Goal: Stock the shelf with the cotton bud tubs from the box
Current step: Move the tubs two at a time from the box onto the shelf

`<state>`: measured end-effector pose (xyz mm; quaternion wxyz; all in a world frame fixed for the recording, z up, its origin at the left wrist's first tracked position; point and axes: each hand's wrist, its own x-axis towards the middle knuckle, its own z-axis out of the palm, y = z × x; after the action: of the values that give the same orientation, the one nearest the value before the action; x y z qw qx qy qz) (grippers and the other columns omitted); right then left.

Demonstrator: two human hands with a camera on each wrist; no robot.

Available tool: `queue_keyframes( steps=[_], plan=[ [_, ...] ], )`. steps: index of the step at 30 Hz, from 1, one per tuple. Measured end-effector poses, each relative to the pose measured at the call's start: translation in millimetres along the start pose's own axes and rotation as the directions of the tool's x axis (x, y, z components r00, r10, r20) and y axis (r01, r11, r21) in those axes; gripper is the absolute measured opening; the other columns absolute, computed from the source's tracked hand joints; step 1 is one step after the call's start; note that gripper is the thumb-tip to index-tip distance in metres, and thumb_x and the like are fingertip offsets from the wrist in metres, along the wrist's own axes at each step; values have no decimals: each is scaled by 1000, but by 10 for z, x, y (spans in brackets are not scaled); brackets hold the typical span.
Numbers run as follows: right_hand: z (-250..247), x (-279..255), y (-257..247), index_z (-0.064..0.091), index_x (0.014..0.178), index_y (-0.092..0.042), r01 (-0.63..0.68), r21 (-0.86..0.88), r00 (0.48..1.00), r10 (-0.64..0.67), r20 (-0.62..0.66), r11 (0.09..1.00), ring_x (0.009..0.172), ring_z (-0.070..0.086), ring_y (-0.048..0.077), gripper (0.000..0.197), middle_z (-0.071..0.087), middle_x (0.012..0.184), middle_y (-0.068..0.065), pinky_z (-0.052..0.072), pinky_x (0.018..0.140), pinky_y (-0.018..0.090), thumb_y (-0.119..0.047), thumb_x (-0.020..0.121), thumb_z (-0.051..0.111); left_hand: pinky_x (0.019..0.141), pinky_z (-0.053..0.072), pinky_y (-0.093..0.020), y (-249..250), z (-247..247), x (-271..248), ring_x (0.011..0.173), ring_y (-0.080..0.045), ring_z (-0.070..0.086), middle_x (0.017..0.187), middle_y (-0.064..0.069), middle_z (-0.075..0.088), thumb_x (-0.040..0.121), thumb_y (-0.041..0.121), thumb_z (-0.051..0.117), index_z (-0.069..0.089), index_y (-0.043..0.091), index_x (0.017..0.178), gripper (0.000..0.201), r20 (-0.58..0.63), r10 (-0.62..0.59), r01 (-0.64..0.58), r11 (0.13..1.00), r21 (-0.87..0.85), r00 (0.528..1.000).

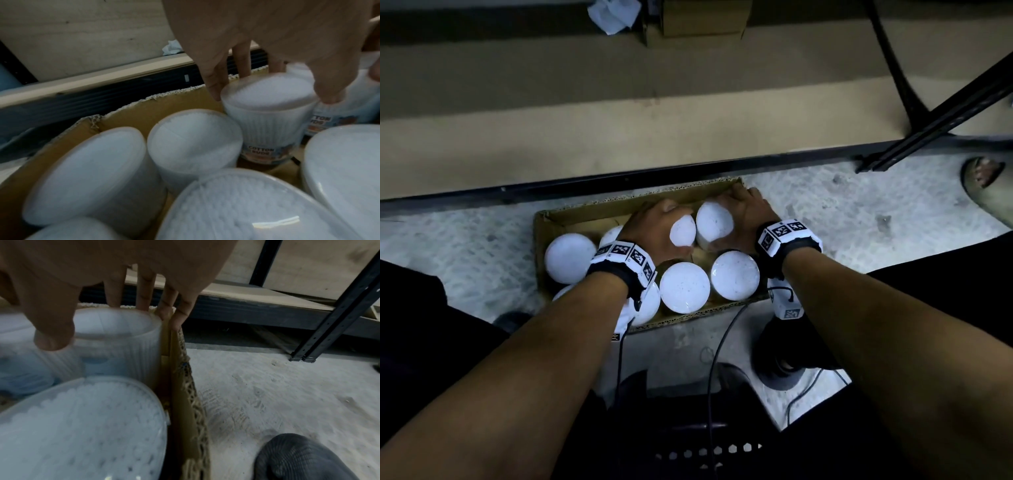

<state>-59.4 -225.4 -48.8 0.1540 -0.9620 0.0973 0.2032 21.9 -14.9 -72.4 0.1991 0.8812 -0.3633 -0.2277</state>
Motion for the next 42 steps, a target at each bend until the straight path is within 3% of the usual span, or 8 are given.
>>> queue_keyframes(
  steps=[8, 12, 17, 21, 27, 32, 37, 42],
  plan=[
    [-433, -184, -96, 31, 150, -31, 51, 73, 998, -48, -41, 996, 141, 27, 27, 101, 27, 152, 4, 22, 115, 32, -51, 66, 82, 100, 46, -42, 83, -298, -97, 119, -31, 53, 131, -5, 54, 50, 68, 63, 63, 28, 129, 88, -155, 16, -27, 997, -68, 988],
    [-696, -277, -216, 36, 146, -31, 73, 95, 991, -62, -118, 993, 132, 38, 27, 100, 31, 144, 1, 32, 114, 35, -53, 61, 82, 103, 43, -37, 150, -651, -190, 121, -25, 52, 133, 1, 53, 54, 64, 71, 58, 32, 133, 87, -152, 43, -43, 999, 4, 987],
    [-1093, -409, -390, 41, 143, -31, 155, 103, 967, -130, -220, 982, 128, 42, 30, 99, 36, 138, 2, 36, 111, 41, -58, 56, 81, 102, 45, -42, 242, -1172, -344, 118, -26, 53, 133, 4, 52, 58, 67, 68, 55, 34, 133, 83, -231, 90, -73, 994, 81, 969],
    [-1475, -566, -518, 43, 142, -27, 208, 53, 941, -185, -283, 977, 129, 42, 24, 93, 41, 139, 3, 35, 109, 32, -53, 63, 83, 105, 41, -37, 432, -1593, -507, 120, -23, 51, 134, 4, 53, 62, 63, 71, 55, 34, 133, 78, -276, 130, -94, 986, 139, 952],
    [-1951, -736, -788, 43, 139, -39, 318, 5, 884, -294, -364, 948, 136, 38, 25, 95, 44, 141, 2, 37, 110, 44, -73, 55, 70, 106, 38, -36, 653, -2220, -816, 125, -19, 44, 137, 9, 49, 67, 61, 74, 52, 39, 137, 76, -319, 173, -110, 972, 207, 932],
    [-2323, -938, -1099, 43, 140, -35, 436, -11, 817, -401, -415, 900, 126, 45, 21, 89, 44, 136, -2, 39, 107, 40, -61, 62, 79, 102, 43, -39, 783, -2699, -1145, 120, -17, 46, 136, 13, 47, 65, 70, 65, 48, 49, 133, 73, -338, 190, -101, 959, 264, 922],
    [-2714, -1080, -1487, 48, 140, -28, 533, -15, 743, -477, -469, 846, 121, 49, 15, 88, 51, 129, -1, 34, 105, 23, -51, 63, 85, 105, 42, -39, 806, -3177, -1422, 120, -14, 50, 131, 16, 49, 65, 71, 61, 50, 46, 133, 72, -408, 228, -103, 947, 306, 884],
    [-3159, -1197, -1884, 49, 139, -29, 620, 18, 671, -519, -530, 784, 117, 53, 8, 86, 54, 128, -5, 42, 105, 28, -54, 63, 82, 105, 40, -31, 885, -3755, -1734, 118, -12, 52, 129, 11, 54, 70, 68, 60, 55, 41, 133, 69, -486, 274, -98, 929, 357, 830]
  ],
)
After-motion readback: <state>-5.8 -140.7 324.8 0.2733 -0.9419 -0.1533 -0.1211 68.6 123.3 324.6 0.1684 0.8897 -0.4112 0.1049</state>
